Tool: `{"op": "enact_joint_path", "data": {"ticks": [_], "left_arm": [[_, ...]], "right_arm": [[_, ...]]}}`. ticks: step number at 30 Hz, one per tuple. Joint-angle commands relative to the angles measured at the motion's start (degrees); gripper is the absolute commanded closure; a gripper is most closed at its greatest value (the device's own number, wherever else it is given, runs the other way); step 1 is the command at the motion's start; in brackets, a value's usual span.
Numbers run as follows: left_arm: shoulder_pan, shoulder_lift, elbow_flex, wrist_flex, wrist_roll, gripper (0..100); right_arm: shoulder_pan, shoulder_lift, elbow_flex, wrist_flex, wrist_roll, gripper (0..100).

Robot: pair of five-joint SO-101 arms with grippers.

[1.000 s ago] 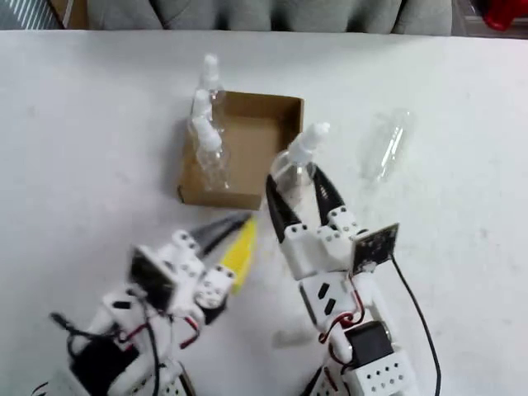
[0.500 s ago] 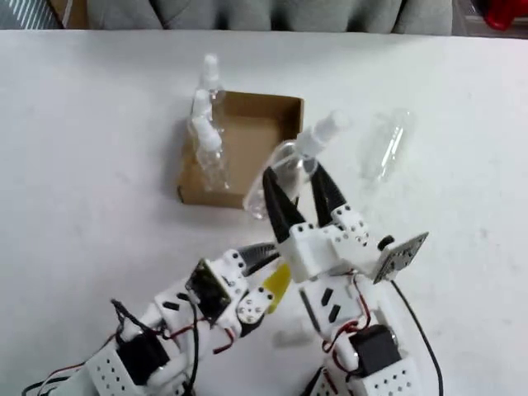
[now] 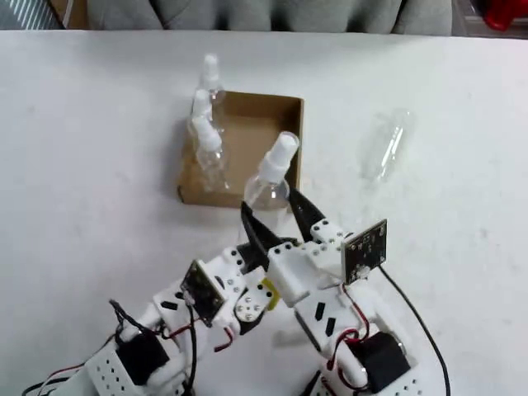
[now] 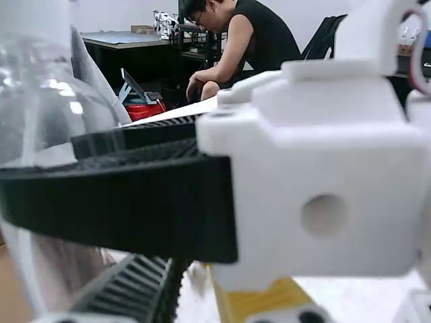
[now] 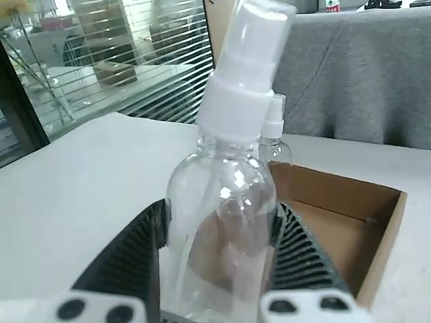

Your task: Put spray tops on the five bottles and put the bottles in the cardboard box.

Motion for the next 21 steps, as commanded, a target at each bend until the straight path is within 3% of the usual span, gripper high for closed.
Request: {"op": "enact_joint_path", "data": {"ticks": [1, 11, 18, 21], "left_arm": [[-3.6, -0.7, 0.0, -0.6, 0.5, 98], [-4.2, -0.6, 0.0, 3.2, 0.2, 98], [-4.8, -0.7, 0.0, 12.7, 0.1, 98], [-9.7, -0.7, -0.3, 16.6, 0.1, 98]], "right_arm": [[-0.9, 0.7, -8.2, 5.4, 2.9, 98.2], [-0.4, 23.3, -24.4, 13.0, 3.3, 98.2], [10.8, 32.0, -30.0, 7.1, 3.3, 98.2], [14.1, 36.4, -31.7, 5.1, 2.9, 98.2]]}}
